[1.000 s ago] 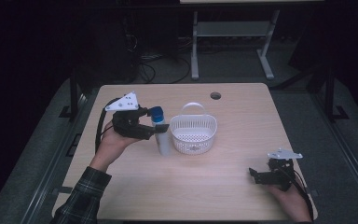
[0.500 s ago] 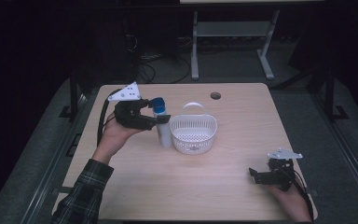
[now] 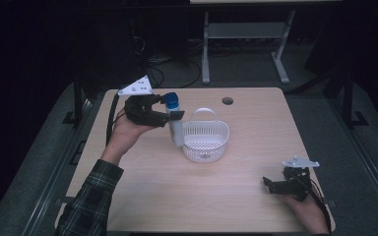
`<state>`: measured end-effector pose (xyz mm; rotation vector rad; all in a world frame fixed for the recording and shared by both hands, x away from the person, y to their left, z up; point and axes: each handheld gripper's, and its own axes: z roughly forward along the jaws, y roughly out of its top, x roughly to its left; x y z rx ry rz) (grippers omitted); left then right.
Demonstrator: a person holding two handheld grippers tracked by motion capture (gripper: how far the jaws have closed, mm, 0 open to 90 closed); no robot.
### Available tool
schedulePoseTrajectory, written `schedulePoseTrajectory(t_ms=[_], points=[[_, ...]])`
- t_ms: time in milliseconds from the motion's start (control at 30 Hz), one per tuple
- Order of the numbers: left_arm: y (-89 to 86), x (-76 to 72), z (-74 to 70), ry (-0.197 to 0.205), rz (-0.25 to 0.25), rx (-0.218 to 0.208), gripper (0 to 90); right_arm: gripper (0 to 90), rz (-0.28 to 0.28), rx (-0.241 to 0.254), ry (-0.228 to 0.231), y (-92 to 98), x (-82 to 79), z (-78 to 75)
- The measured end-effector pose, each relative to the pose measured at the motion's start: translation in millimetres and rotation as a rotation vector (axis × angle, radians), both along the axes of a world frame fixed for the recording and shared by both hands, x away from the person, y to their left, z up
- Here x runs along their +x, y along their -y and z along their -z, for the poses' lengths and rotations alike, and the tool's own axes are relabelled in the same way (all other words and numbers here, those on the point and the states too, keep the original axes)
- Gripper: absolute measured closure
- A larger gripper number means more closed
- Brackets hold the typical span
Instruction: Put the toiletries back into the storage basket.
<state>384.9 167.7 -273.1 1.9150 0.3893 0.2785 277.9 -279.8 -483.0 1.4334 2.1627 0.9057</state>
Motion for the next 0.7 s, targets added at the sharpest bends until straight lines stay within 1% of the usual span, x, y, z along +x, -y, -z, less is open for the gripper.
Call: schedulePoseTrajectory(t_ms=[200,233,300,533,700], points=[[6.4,5.7,-3.1,0.012,-0.006,0.001,35.5,0.8,-0.001,0.0,0.001,0.1,0.0,0.1],[7.9,6.5,-2.9,0.012,-0.01,-0.005,35.5,0.8,-0.001,0.0,0.001,0.1,0.1,0.1],[9.4,7.6,-2.9,0.01,-0.011,-0.002,35.5,0.8,-0.001,0.0,0.001,0.1,0.0,0.1],[19.1,14.4,1.5,0.015,-0.025,0.006,35.4,0.8,-0.001,0.0,0.002,0.1,0.1,0.1],[26.5,15.8,5.4,0.026,-0.037,0.016,35.4,0.8,-0.001,-0.001,0.002,0.1,0.1,0.2]])
